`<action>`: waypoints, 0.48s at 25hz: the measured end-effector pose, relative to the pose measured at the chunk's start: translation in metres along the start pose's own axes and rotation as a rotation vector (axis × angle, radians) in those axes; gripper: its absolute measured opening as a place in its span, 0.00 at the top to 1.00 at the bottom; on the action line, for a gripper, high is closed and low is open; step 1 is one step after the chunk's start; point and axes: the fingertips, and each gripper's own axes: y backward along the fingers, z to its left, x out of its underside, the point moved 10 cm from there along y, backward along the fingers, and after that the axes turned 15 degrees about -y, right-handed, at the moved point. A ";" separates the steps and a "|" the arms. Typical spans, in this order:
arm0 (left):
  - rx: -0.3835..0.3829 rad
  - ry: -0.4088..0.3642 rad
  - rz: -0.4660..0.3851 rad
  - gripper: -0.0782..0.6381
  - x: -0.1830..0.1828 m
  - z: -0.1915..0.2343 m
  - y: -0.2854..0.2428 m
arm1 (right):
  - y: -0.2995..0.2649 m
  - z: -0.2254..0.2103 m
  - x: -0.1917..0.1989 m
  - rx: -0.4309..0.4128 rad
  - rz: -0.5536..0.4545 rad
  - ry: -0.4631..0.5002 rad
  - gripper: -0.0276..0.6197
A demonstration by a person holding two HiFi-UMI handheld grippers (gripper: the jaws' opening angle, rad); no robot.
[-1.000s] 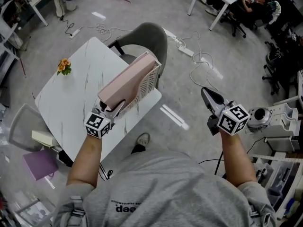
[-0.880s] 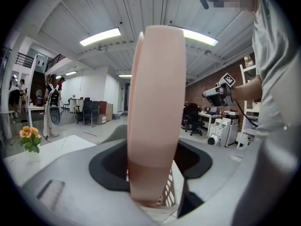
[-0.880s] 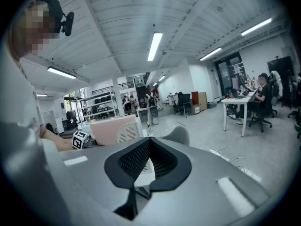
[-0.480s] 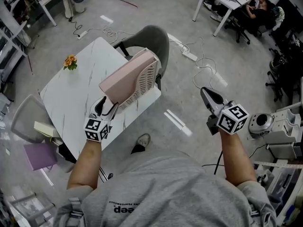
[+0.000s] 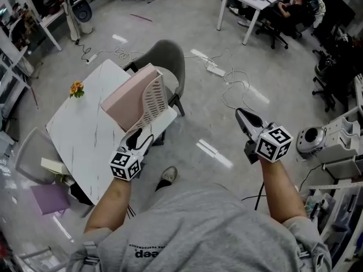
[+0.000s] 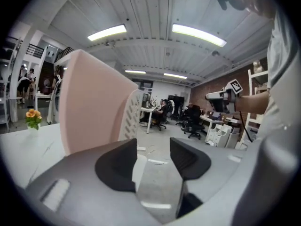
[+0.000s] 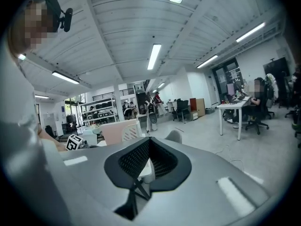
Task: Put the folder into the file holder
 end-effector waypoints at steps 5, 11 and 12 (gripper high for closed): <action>0.141 -0.036 -0.069 0.54 -0.044 -0.025 -0.053 | 0.048 -0.014 -0.002 0.089 -0.055 -0.012 0.95; 0.329 -0.083 -0.142 0.55 -0.102 -0.061 -0.120 | 0.113 -0.024 -0.008 0.235 -0.143 -0.034 0.95; 0.359 -0.091 -0.152 0.55 -0.111 -0.067 -0.130 | 0.123 -0.025 -0.008 0.259 -0.157 -0.038 0.95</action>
